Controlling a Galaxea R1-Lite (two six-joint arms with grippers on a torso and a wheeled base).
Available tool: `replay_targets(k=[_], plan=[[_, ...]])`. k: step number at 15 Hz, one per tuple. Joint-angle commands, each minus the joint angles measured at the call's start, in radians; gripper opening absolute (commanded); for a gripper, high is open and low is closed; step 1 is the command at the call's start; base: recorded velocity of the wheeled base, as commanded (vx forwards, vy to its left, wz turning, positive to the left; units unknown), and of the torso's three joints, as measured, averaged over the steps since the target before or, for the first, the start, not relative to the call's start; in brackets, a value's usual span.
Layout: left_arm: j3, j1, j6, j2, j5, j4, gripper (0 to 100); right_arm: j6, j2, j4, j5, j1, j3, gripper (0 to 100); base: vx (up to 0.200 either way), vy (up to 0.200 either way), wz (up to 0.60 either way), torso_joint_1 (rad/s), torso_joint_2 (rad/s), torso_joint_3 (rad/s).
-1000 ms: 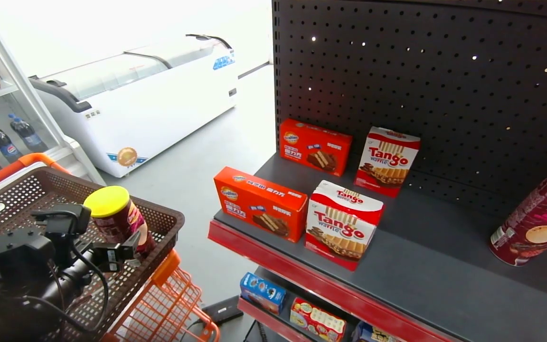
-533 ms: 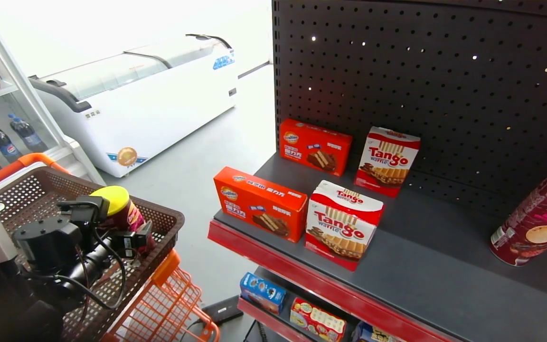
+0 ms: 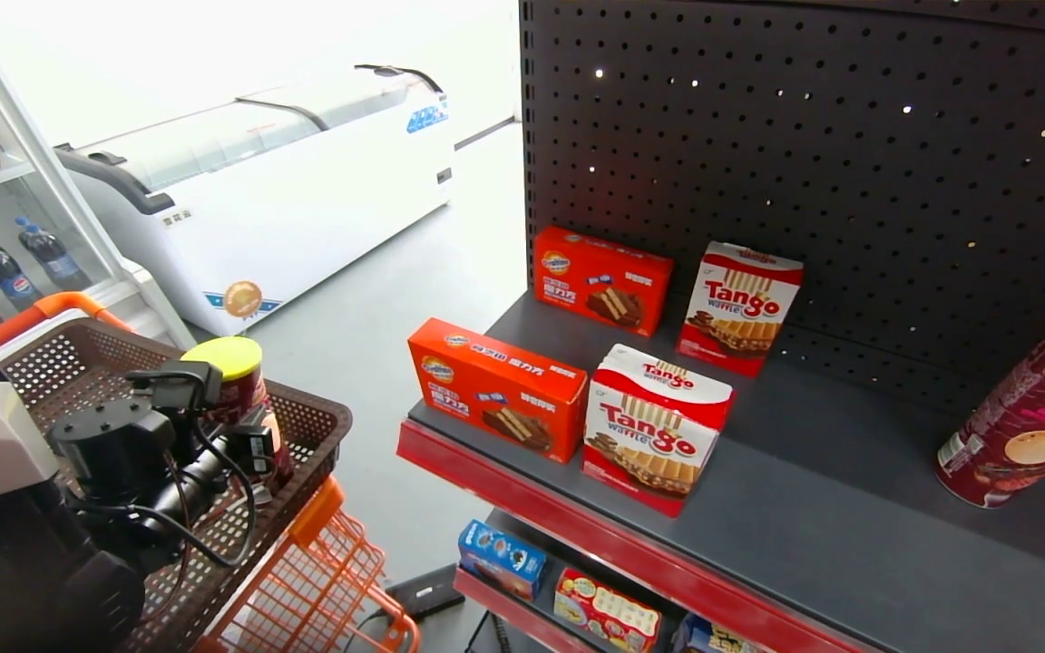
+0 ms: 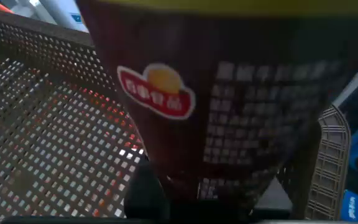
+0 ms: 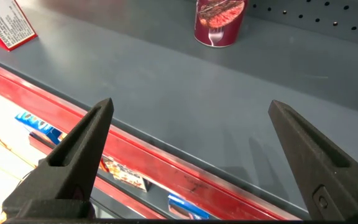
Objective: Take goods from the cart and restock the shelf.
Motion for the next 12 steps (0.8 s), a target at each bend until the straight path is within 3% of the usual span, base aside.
replay_targets(k=[1, 3, 6, 9, 10, 12], plan=[[0.001, -0.016, -0.002, -0.053, 0.002, 0.037, 0, 0.0, 0.001, 0.0, 0.0, 0.0, 0.0, 100, 0.0, 0.0, 0.0, 0.0, 0.0, 0.0], [-0.027, -0.017, -0.017, -0.131, 0.001, 0.107, 0, 0.0, 0.001, 0.0, 0.0, 0.0, 0.0, 100, 0.0, 0.0, 0.0, 0.0, 0.0, 0.0], [-0.123, -0.017, -0.045, -0.332, -0.015, 0.361, 0, 0.0, 0.001, 0.0, 0.0, 0.0, 0.0, 100, 0.0, 0.0, 0.0, 0.0, 0.0, 0.0], [-0.188, -0.017, -0.051, -0.509, -0.136, 0.558, 0, 0.0, 0.001, 0.0, 0.0, 0.0, 0.0, 100, 0.0, 0.0, 0.0, 0.0, 0.0, 0.0], [-0.192, -0.019, -0.048, -0.533, -0.171, 0.555, 0, 0.0, 0.001, 0.0, 0.0, 0.0, 0.0, 100, 0.0, 0.0, 0.0, 0.0, 0.0, 0.0], [-0.215, -0.034, -0.05, -0.536, -0.183, 0.523, 0, 0.0, 0.001, 0.0, 0.0, 0.0, 0.0, 100, 0.0, 0.0, 0.0, 0.0, 0.0, 0.0]])
